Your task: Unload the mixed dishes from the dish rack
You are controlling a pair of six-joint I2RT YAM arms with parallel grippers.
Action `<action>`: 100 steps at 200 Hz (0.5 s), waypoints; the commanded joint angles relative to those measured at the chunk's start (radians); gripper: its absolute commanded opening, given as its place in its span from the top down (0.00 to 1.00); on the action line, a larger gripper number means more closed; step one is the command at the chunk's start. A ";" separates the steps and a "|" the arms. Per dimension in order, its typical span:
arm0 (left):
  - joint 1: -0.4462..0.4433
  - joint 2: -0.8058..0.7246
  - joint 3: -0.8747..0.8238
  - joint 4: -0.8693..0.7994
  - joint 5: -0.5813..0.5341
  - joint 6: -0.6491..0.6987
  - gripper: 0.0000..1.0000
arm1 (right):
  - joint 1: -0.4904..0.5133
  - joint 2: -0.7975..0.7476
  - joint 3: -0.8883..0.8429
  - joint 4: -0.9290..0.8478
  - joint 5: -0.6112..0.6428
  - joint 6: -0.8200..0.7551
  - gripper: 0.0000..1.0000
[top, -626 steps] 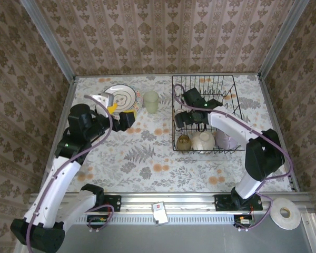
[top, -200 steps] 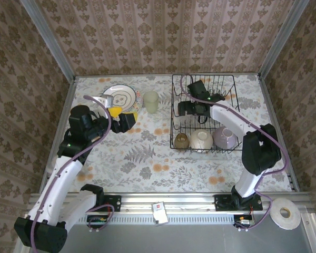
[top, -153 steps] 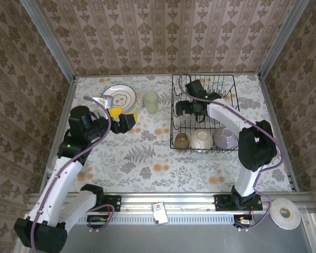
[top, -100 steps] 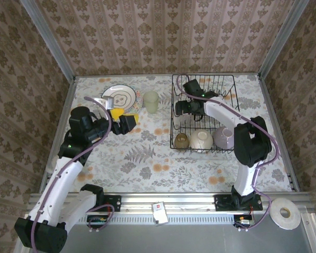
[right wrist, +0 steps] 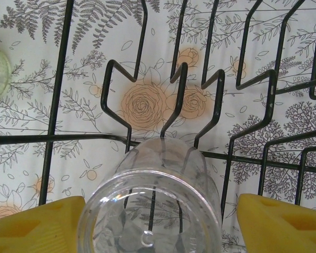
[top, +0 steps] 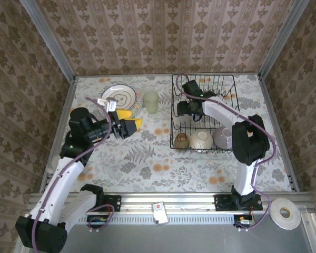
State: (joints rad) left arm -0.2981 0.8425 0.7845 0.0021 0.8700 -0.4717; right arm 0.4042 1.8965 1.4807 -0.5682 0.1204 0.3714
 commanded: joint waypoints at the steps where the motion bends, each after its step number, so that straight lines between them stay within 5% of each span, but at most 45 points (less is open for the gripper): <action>1: 0.007 -0.008 -0.008 0.034 0.024 -0.013 0.00 | 0.008 0.028 0.035 -0.033 0.026 0.013 0.26; 100: 0.013 -0.012 -0.023 0.055 -0.081 -0.064 0.00 | 0.002 -0.107 -0.067 0.011 0.033 0.010 0.49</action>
State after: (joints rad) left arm -0.2951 0.8425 0.7780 0.0063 0.8368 -0.4900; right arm 0.4088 1.8782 1.4597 -0.5575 0.1276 0.3756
